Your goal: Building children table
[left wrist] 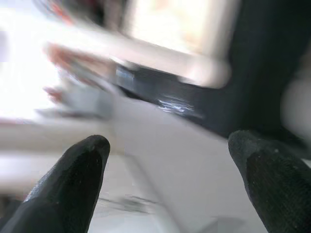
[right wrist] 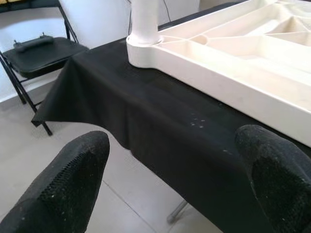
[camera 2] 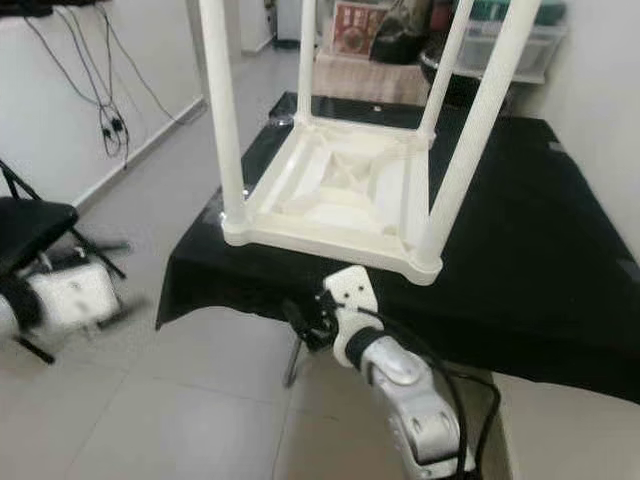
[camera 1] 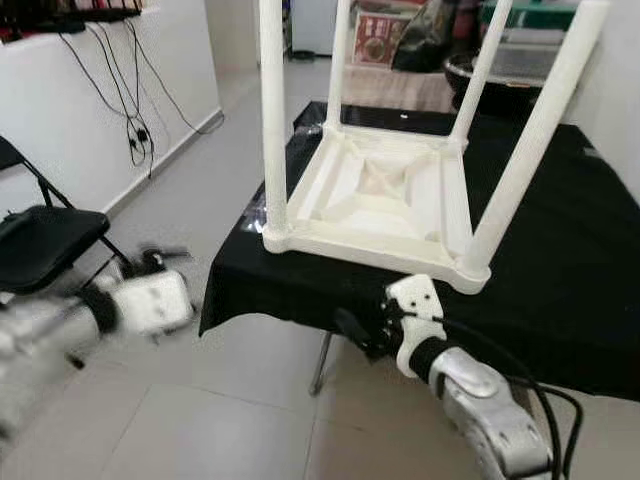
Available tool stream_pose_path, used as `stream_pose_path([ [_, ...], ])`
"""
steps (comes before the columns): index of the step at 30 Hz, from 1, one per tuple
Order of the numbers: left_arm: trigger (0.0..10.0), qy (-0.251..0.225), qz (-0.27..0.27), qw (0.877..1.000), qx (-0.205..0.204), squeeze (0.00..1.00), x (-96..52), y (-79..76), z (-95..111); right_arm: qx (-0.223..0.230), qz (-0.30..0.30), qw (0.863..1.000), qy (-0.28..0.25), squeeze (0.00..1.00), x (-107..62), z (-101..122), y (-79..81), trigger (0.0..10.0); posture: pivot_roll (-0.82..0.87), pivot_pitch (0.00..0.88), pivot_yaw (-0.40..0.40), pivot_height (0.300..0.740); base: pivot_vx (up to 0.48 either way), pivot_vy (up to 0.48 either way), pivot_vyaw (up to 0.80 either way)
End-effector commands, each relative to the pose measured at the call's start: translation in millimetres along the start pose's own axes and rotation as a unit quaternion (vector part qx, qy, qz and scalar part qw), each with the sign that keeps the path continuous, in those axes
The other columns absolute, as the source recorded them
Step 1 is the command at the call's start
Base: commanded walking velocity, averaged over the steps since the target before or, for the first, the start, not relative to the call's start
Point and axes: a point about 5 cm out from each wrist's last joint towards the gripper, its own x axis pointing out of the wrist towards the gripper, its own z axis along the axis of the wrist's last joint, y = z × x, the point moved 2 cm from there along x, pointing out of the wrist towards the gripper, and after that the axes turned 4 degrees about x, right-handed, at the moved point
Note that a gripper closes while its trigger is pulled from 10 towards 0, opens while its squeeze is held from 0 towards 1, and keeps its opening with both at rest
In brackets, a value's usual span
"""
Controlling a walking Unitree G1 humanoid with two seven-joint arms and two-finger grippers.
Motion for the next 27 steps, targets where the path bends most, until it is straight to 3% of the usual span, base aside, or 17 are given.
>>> stream_pose_path([
  [1,10.0,-0.043,-0.007,0.997,0.067,0.0,6.6,12.2,15.0,-0.004,-0.003,1.0,0.004,0.0,0.6,-2.9,-0.6,10.0,0.05,0.022,-0.06,0.74,0.0,0.0,0.0],
  [6,10.0,-0.08,0.01,0.99,0.116,0.0,22.7,32.8,28.5,-0.006,0.0,1.0,0.011,0.0,2.0,-5.6,0.7,10.0,0.04,0.012,-0.053,0.74,0.0,0.0,0.0],
  [14,10.0,-0.111,0.006,0.989,0.094,0.0,34.7,17.9,36.5,-0.001,-0.003,1.0,0.016,0.0,2.0,-7.9,2.2,10.0,0.02,0.006,-0.042,0.74,0.0,0.0,-0.8],
  [16,10.0,-0.133,0.006,0.991,0.026,0.0,40.9,-6.0,42.2,0.012,0.002,1.0,0.003,0.0,2.3,-5.3,3.1,10.0,0.03,0.008,-0.033,0.74,0.0,0.0,0.0],
  [17,10.0,-0.133,0.006,0.991,0.026,0.0,40.9,-6.0,42.2,0.012,0.002,1.0,0.003,0.0,2.3,-5.3,3.1,10.0,0.03,0.008,-0.033,0.74,0.0,0.0,0.0],
  [19,10.0,-0.126,0.019,0.99,-0.067,0.0,46.2,-30.1,42.9,0.02,0.012,1.0,-0.003,0.0,2.4,-3.7,4.7,10.0,0.04,0.012,-0.029,0.74,0.0,0.0,0.0],
  [22,10.0,-0.122,0.024,0.987,-0.102,0.0,48.1,-39.2,43.4,0.02,0.014,1.0,-0.004,0.0,2.4,-3.3,5.3,10.0,0.04,0.013,-0.03,0.74,0.0,0.0,0.0],
  [23,10.0,-0.116,0.045,0.975,-0.182,0.0,52.7,-52.1,46.9,0.02,0.017,1.0,-0.005,0.0,2.5,-2.6,5.8,10.0,0.03,0.014,-0.034,0.74,0.0,0.0,0.0],
  [24,10.0,-0.116,0.045,0.975,-0.182,0.0,52.7,-52.1,46.9,0.02,0.017,1.0,-0.005,0.0,2.5,-2.6,5.8,10.0,0.03,0.014,-0.034,0.74,0.0,0.0,0.0],
  [25,10.0,-0.096,0.1,0.916,-0.375,0.0,60.5,-77.9,58.7,0.021,0.016,1.0,-0.007,0.0,2.2,-1.8,5.3,10.0,0.03,0.015,-0.038,0.74,0.0,0.0,0.0],
  [26,10.0,-0.096,0.1,0.916,-0.375,0.0,60.5,-77.9,58.7,0.021,0.016,1.0,-0.007,0.0,2.2,-1.8,5.3,10.0,0.03,0.015,-0.038,0.74,0.0,0.0,0.0],
  [27,10.0,-0.086,0.114,0.886,-0.44,0.0,62.2,-87.8,63.4,0.022,0.015,1.0,-0.008,0.0,2.1,-1.5,5.1,10.0,0.03,0.015,-0.038,0.74,0.0,0.0,0.0],
])
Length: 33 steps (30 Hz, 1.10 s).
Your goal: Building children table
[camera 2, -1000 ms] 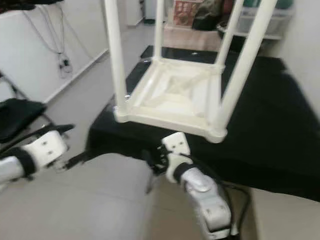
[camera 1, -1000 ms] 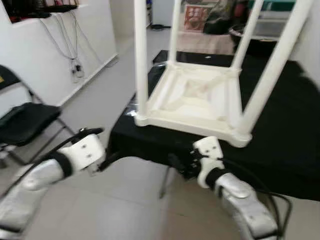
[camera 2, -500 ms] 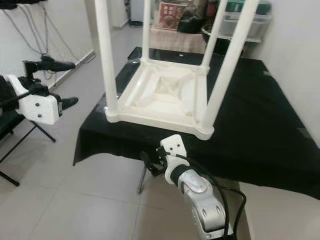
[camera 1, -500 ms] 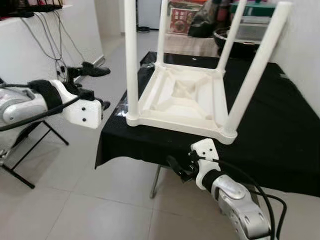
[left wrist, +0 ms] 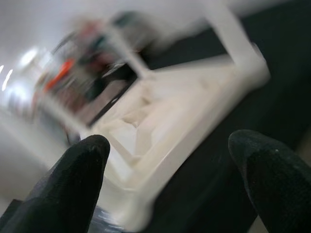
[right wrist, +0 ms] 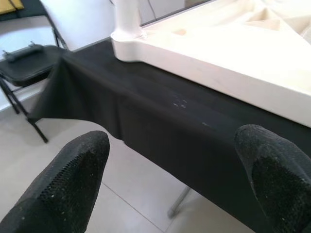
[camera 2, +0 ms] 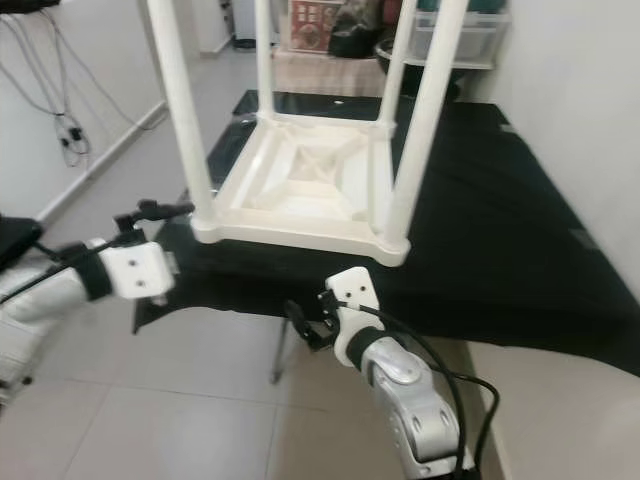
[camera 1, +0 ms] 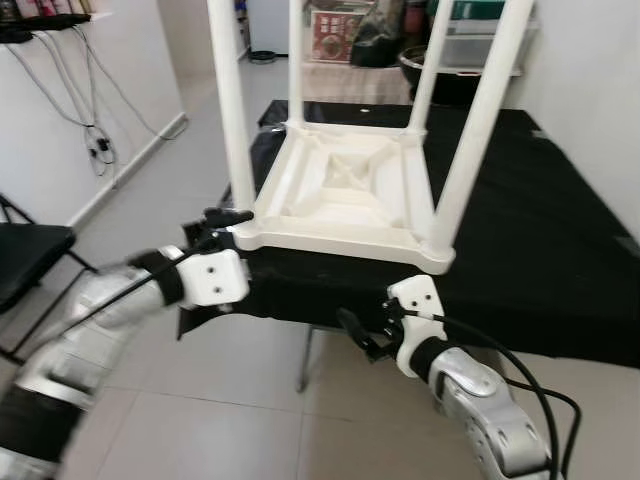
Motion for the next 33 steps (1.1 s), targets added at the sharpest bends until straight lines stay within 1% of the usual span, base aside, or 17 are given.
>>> stream_pose_path([
  [1,10.0,0.025,0.044,0.992,-0.117,0.0,-2.7,-14.0,-8.8,0.006,0.004,1.0,-0.006,0.0,0.3,0.8,2.2,10.0,0.04,0.018,-0.039,0.74,0.0,0.0,0.0],
  [3,10.0,0.04,0.082,0.978,-0.188,0.0,-8.4,-27.6,-15.7,0.008,-0.002,1.0,-0.008,0.0,1.1,1.4,1.3,10.0,0.04,0.019,-0.04,0.74,0.0,0.0,-0.23],
  [4,10.0,0.04,0.082,0.978,-0.188,0.0,-8.4,-27.6,-15.7,0.008,-0.002,1.0,-0.008,0.0,1.1,1.4,1.3,10.0,0.04,0.019,-0.04,0.74,0.0,0.0,-0.46],
  [5,10.0,0.057,0.101,0.971,-0.211,0.0,-14.0,-34.9,-21.9,0.007,-0.005,1.0,-0.008,0.0,1.7,1.5,0.5,10.0,0.05,0.018,-0.04,0.74,0.0,0.0,-0.8],
  [8,10.0,0.071,0.115,0.965,-0.224,0.0,-19.0,-39.6,-27.0,0.006,-0.008,1.0,-0.006,0.0,2.3,1.4,-0.1,10.0,0.05,0.019,-0.042,0.74,0.0,0.0,-0.8],
  [10,10.0,0.098,0.155,0.95,-0.254,0.0,-29.8,-38.1,-39.0,0.008,-0.012,1.0,-0.007,0.0,3.5,1.3,-0.6,10.0,0.05,0.018,-0.031,0.74,0.0,0.0,-0.8],
  [12,10.0,0.098,0.155,0.95,-0.254,0.0,-29.8,-38.1,-39.0,0.008,-0.012,1.0,-0.007,0.0,3.5,1.3,-0.6,10.0,0.05,0.018,-0.031,0.74,0.0,0.0,-0.8],
  [13,10.0,0.107,0.169,0.946,-0.253,0.0,-34.7,-32.7,-44.0,0.008,-0.014,1.0,-0.009,0.0,3.8,1.5,-0.6,10.0,0.04,0.016,-0.023,0.74,0.0,0.0,-0.8],
  [14,10.0,0.107,0.169,0.946,-0.253,0.0,-34.7,-32.7,-44.0,0.008,-0.014,1.0,-0.009,0.0,3.8,1.5,-0.6,10.0,0.04,0.016,-0.023,0.74,0.0,0.0,-0.8],
  [16,10.0,0.131,0.187,0.939,-0.256,0.0,-46.2,-29.0,-49.8,0.008,-0.021,1.0,-0.014,0.0,3.3,2.7,-1.9,10.0,0.04,0.018,-0.016,0.74,0.0,0.0,-0.8],
  [17,10.0,0.131,0.187,0.939,-0.256,0.0,-46.2,-29.0,-49.8,0.008,-0.021,1.0,-0.014,0.0,3.3,2.7,-1.9,10.0,0.04,0.018,-0.016,0.74,0.0,0.0,-0.8],
  [18,10.0,0.14,0.198,0.934,-0.263,0.0,-51.1,-29.6,-49.9,0.004,-0.022,0.999,-0.027,0.0,2.0,6.6,-2.8,10.0,0.04,0.017,-0.019,0.74,0.0,0.0,0.0],
  [23,10.0,0.137,0.209,0.93,-0.269,0.0,-52.9,-26.1,-47.8,0.001,-0.02,0.999,-0.032,0.0,1.7,8.4,-2.6,10.0,0.04,0.017,-0.022,0.74,0.0,0.0,0.0],
  [25,10.0,0.136,0.21,0.931,-0.268,0.0,-53.2,-24.4,-46.8,0.014,-0.01,1.0,-0.022,0.0,3.1,5.6,-0.5,10.0,0.04,0.016,-0.024,0.74,0.298,0.0,-0.4],
  [27,10.0,0.134,0.211,0.931,-0.265,0.0,-52.7,-22.4,-45.9,0.013,-0.003,0.999,-0.029,0.0,3.5,8.0,0.1,10.0,0.04,0.017,-0.025,0.74,0.313,0.0,-0.8],
  [29,10.0,0.131,0.214,0.931,-0.264,0.0,-51.8,-20.2,-44.8,0.0,-0.003,1.0,-0.031,0.0,3.3,9.1,0.5,10.0,0.04,0.017,-0.025,0.74,0.313,0.0,0.0],
  [33,10.0,0.131,0.214,0.932,-0.263,0.0,-51.7,-19.0,-44.0,-0.002,-0.003,1.0,-0.03,0.0,3.5,8.8,0.9,10.0,0.04,0.017,-0.025,0.74,0.314,0.0,0.0],
])
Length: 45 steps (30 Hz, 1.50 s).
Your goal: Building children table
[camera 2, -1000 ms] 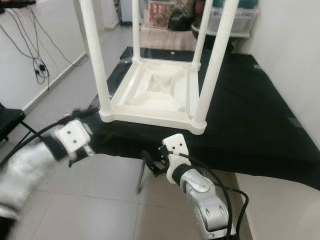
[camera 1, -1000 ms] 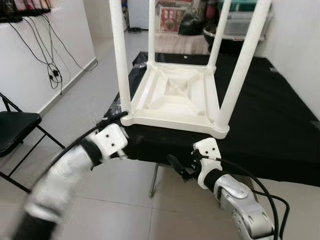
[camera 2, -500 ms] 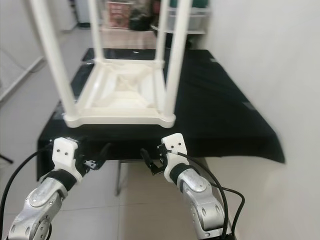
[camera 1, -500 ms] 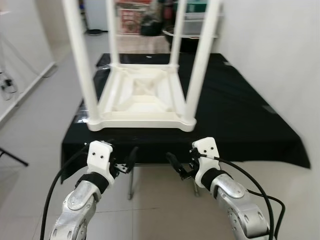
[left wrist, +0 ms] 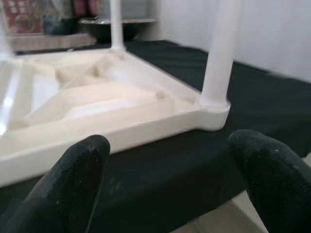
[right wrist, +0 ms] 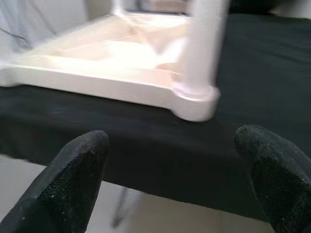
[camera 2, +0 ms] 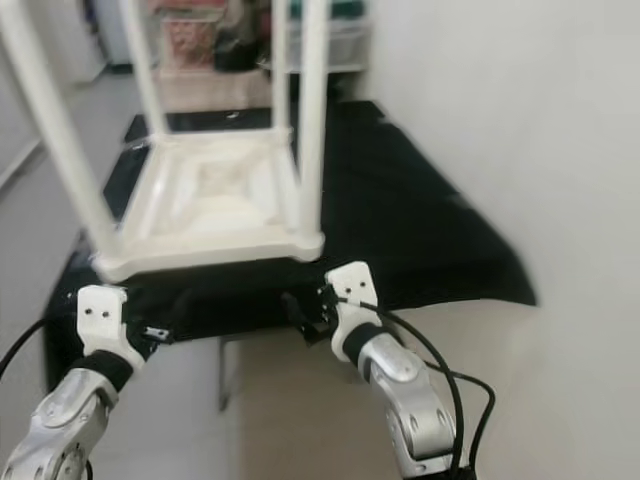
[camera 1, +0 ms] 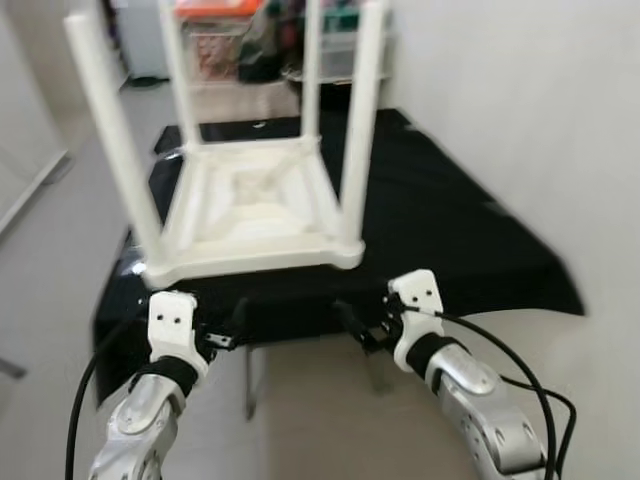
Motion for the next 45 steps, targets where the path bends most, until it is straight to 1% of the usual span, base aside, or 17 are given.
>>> stream_pose_path([
  [1,10.0,0.018,0.008,1.0,0.0,0.0,-3.4,4.9,-5.6,0.003,0.008,1.0,-0.006,0.0,2.4,1.8,3.5,10.0,0.04,0.017,-0.023,0.74,0.315,0.0,0.0],
  [12,10.0,0.019,0.009,1.0,0.001,0.0,-2.2,4.2,-4.6,0.013,0.023,1.0,-0.015,0.0,2.1,3.0,5.9,10.0,0.04,0.013,-0.023,0.74,0.302,0.0,0.0],
  [17,10.0,0.016,-0.003,1.0,0.013,0.0,-1.0,0.0,-3.4,0.021,0.047,0.998,-0.031,0.0,-0.7,5.2,10.0,10.0,0.04,0.014,-0.022,0.74,0.286,0.0,0.46],
  [25,10.0,0.02,-0.045,0.998,0.025,0.0,-2.7,-11.8,-3.7,0.051,0.059,0.996,-0.038,0.0,-4.6,5.6,8.0,10.0,0.04,0.012,-0.025,0.74,0.0,0.0,0.0],
  [29,10.0,0.02,-0.048,0.998,0.026,0.0,-3.3,-13.0,-3.9,0.041,0.089,0.992,-0.075,0.0,-10.0,17.5,11.3,10.0,0.04,0.011,-0.023,0.74,0.0,0.0,0.0],
  [30,10.0,0.02,-0.05,0.998,0.026,0.0,-3.5,-13.3,-3.9,0.036,0.098,0.99,-0.091,0.0,-12.2,23.7,12.7,10.0,0.04,0.011,-0.022,0.74,0.0,0.0,0.0],
  [32,10.0,0.02,-0.054,0.998,0.03,0.0,-3.6,-13.7,-4.0,0.024,0.105,0.983,-0.15,0.0,-15.9,52.4,11.9,10.0,0.04,0.01,-0.019,0.74,0.0,0.0,0.0],
  [33,10.0,0.02,-0.056,0.998,0.032,0.0,-3.7,-13.9,-4.3,0.02,0.101,0.976,-0.19,0.0,-18.0,74.9,9.3,10.0,0.04,0.01,-0.016,0.74,0.0,0.0,0.0],
  [34,10.0,0.02,-0.056,0.998,0.032,0.0,-3.7,-13.9,-4.3,0.02,0.101,0.976,-0.19,0.0,-18.0,74.9,9.3,10.0,0.04,0.01,-0.016,0.74,0.0,0.0,0.0],
  [37,10.0,0.022,-0.059,0.997,0.033,0.0,-3.7,-14.1,-5.0,-0.001,0.1,0.949,-0.298,0.0,-30.4,140.5,8.8,10.0,0.03,0.009,-0.013,0.74,0.0,0.0,0.0],
  [38,10.0,0.022,-0.06,0.997,0.032,0.0,-3.5,-14.1,-5.0,-0.012,0.102,0.941,-0.321,0.0,-34.5,155.7,10.8,10.0,0.03,0.009,-0.011,0.74,0.0,0.0,0.0],
  [39,10.0,0.022,-0.06,0.997,0.032,0.0,-3.5,-14.1,-5.0,-0.012,0.102,0.941,-0.321,0.0,-34.5,155.7,10.8,10.0,0.03,0.009,-0.011,0.74,0.0,0.0,0.0],
  [40,10.0,0.022,-0.06,0.997,0.032,0.0,-3.2,-14.4,-5.2,-0.033,0.094,0.934,-0.344,0.0,-38.1,172.0,11.5,10.0,0.03,0.009,-0.012,0.74,0.0,0.0,0.0],
  [41,10.0,0.022,-0.06,0.997,0.032,0.0,-3.2,-14.4,-5.2,-0.033,0.094,0.934,-0.344,0.0,-38.1,172.0,11.5,10.0,0.03,0.009,-0.012,0.74,0.0,0.0,0.0],
  [43,10.0,0.023,-0.061,0.997,0.032,0.0,-2.8,-14.6,-5.3,-0.06,0.066,0.92,-0.382,0.0,-44.6,198.7,7.8,10.0,0.04,0.011,-0.011,0.74,0.0,0.0,0.0],
  [44,10.0,0.023,-0.061,0.997,0.032,0.0,-2.8,-14.6,-5.3,-0.06,0.066,0.92,-0.382,0.0,-44.6,198.7,7.8,10.0,0.04,0.011,-0.011,0.74,0.0,0.0,0.0],
  [45,10.0,0.023,-0.06,0.997,0.032,0.0,-2.8,-14.4,-5.3,-0.073,0.038,0.912,-0.402,0.0,-48.7,212.0,2.5,10.0,0.03,0.011,-0.01,0.74,0.0,0.0,0.0],
])
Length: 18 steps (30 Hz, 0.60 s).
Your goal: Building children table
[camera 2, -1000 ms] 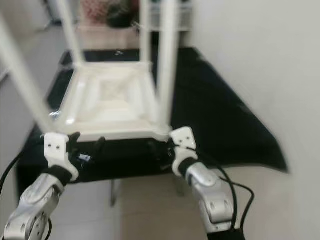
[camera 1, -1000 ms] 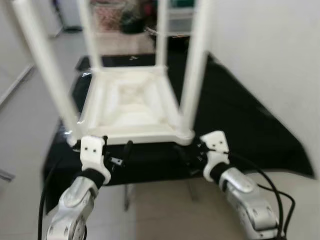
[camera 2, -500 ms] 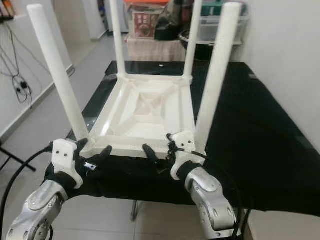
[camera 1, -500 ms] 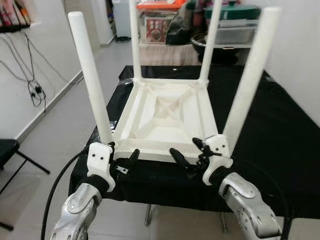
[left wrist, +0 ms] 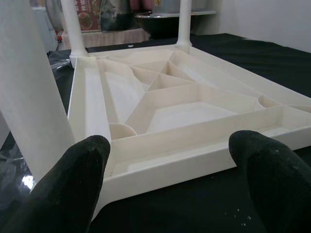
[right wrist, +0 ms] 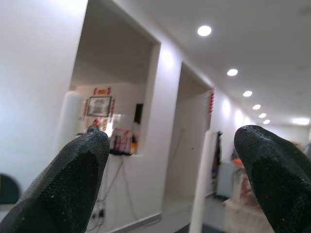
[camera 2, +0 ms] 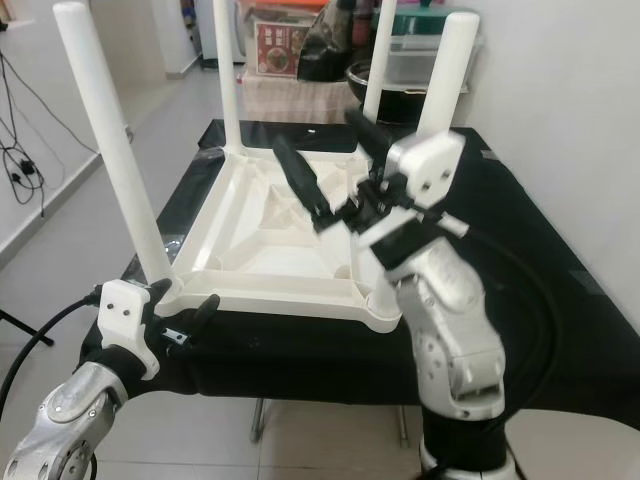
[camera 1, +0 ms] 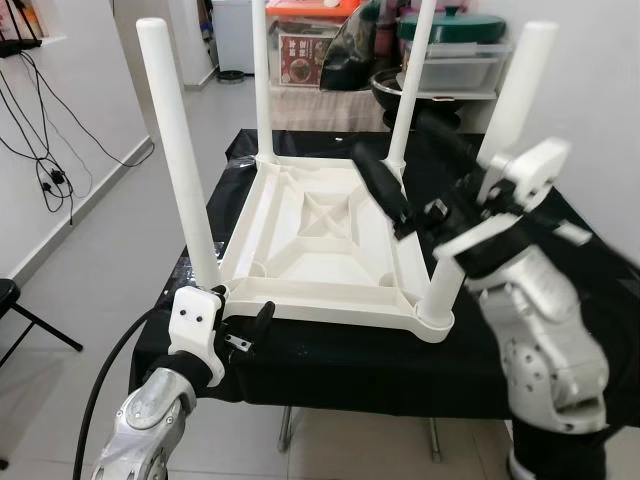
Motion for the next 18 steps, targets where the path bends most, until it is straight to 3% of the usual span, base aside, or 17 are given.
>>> stream_pose_path([
  [1,10.0,0.014,0.002,1.0,0.008,0.0,-1.6,3.2,-5.3,-0.029,-0.037,0.999,-0.021,0.0,2.5,14.4,-12.0,10.0,0.03,0.011,-0.01,0.74,0.0,0.0,0.0],
  [3,10.0,0.014,0.002,1.0,0.008,0.0,-1.5,3.3,-5.3,-0.048,-0.056,0.997,-0.032,0.0,5.7,22.6,-18.4,10.0,0.03,0.011,-0.012,0.74,0.0,0.0,0.0],
  [4,10.0,0.014,0.003,1.0,0.008,0.0,-1.2,3.4,-5.5,-0.077,-0.1,0.991,-0.044,0.0,8.7,35.3,-31.2,10.0,0.02,0.012,-0.012,0.74,0.0,0.0,0.0],
  [6,10.0,0.014,0.003,1.0,0.008,0.0,-1.2,3.4,-5.5,-0.077,-0.1,0.991,-0.044,0.0,8.7,35.3,-31.2,10.0,0.02,0.012,-0.012,0.74,0.0,0.0,0.0],
  [11,10.0,0.012,0.004,1.0,0.007,0.0,-0.6,3.2,-5.3,-0.106,-0.174,0.978,-0.048,0.0,7.9,51.8,-55.3,10.0,0.02,0.012,-0.013,0.74,0.0,0.0,0.0],
  [13,10.0,0.012,0.005,1.0,0.007,0.0,-0.4,3.1,-5.3,-0.11,-0.186,0.975,-0.046,0.0,7.0,52.8,-59.9,10.0,0.01,0.012,-0.015,0.74,0.0,0.0,0.0],
  [14,10.0,0.012,0.005,1.0,0.007,0.0,-0.1,3.1,-5.5,-0.122,-0.199,0.972,-0.02,0.0,5.2,48.2,-65.0,10.0,0.01,0.013,-0.017,0.74,0.0,0.0,0.0],
  [18,10.0,0.012,0.005,1.0,0.006,0.0,0.1,3.1,-5.6,-0.131,-0.198,0.971,0.015,0.0,4.0,38.5,-64.2,10.0,0.0,0.014,-0.019,0.74,0.0,0.0,0.0],
])
